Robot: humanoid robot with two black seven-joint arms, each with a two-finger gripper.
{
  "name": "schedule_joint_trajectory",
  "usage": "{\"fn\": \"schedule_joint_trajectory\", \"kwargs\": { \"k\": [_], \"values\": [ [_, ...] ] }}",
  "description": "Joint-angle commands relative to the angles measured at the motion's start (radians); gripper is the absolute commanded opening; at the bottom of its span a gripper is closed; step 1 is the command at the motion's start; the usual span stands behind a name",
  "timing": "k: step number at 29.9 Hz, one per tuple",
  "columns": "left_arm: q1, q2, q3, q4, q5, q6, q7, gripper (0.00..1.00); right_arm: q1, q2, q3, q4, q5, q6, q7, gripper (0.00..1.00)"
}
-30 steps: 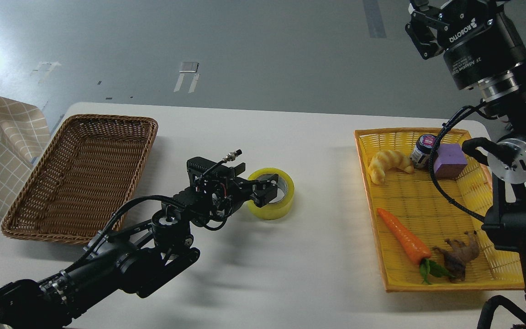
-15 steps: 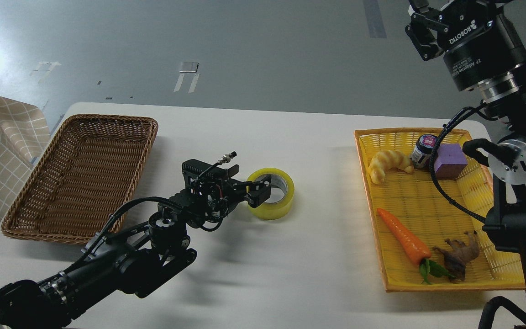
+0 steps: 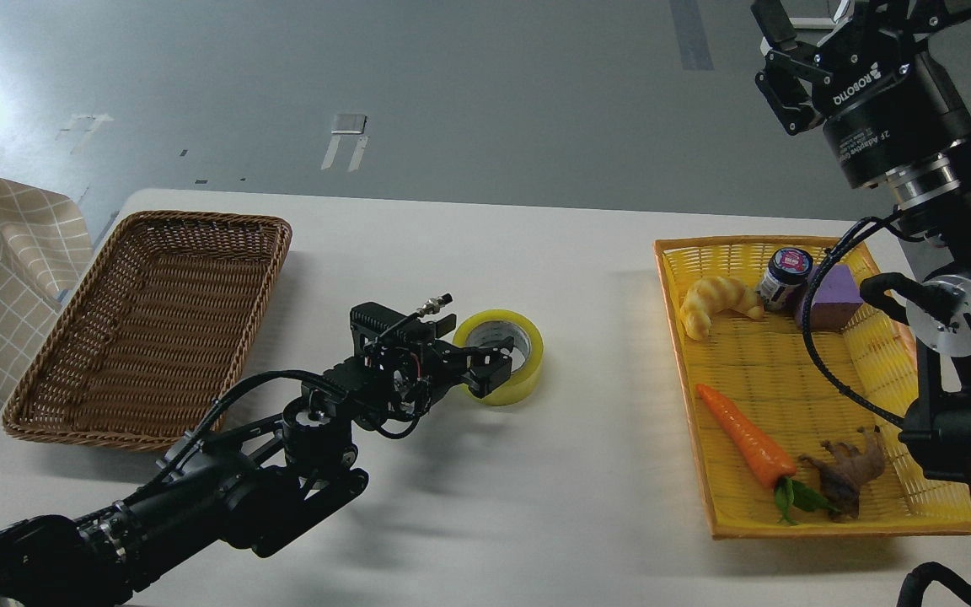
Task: Place and transfer tape with both arms
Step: 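Grasp the tape roll's rim with the left gripper and lift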
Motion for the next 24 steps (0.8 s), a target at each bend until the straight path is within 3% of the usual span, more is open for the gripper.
{"fn": "schedule_joint_trajectory", "kwargs": {
  "k": [1, 4, 11, 19, 24],
  "values": [
    [-0.003, -0.001, 0.0, 0.008, 0.0, -0.003, 0.003, 0.72, -0.001, -0.003, 0.002, 0.001, 0.0, -0.001, 0.0, 1.0],
    [-0.002, -0.001, 0.0, 0.008, 0.0, -0.005, 0.003, 0.66, -0.001, -0.003, 0.002, 0.002, 0.0, -0.006, 0.0, 1.0],
    [-0.011, 0.0, 0.0, 0.009, 0.0, -0.011, 0.003, 0.64, -0.005, -0.003, 0.002, 0.004, 0.0, -0.009, 0.0, 1.0],
    [-0.015, -0.001, -0.001, 0.022, 0.0, -0.026, 0.009, 0.29, -0.021, -0.003, 0.003, 0.006, 0.0, -0.012, 0.0, 1.0],
    [-0.023, -0.001, -0.001, 0.022, 0.0, -0.034, 0.003, 0.25, -0.022, -0.008, 0.006, 0.001, 0.0, -0.012, 0.0, 1.0]
  ]
}}
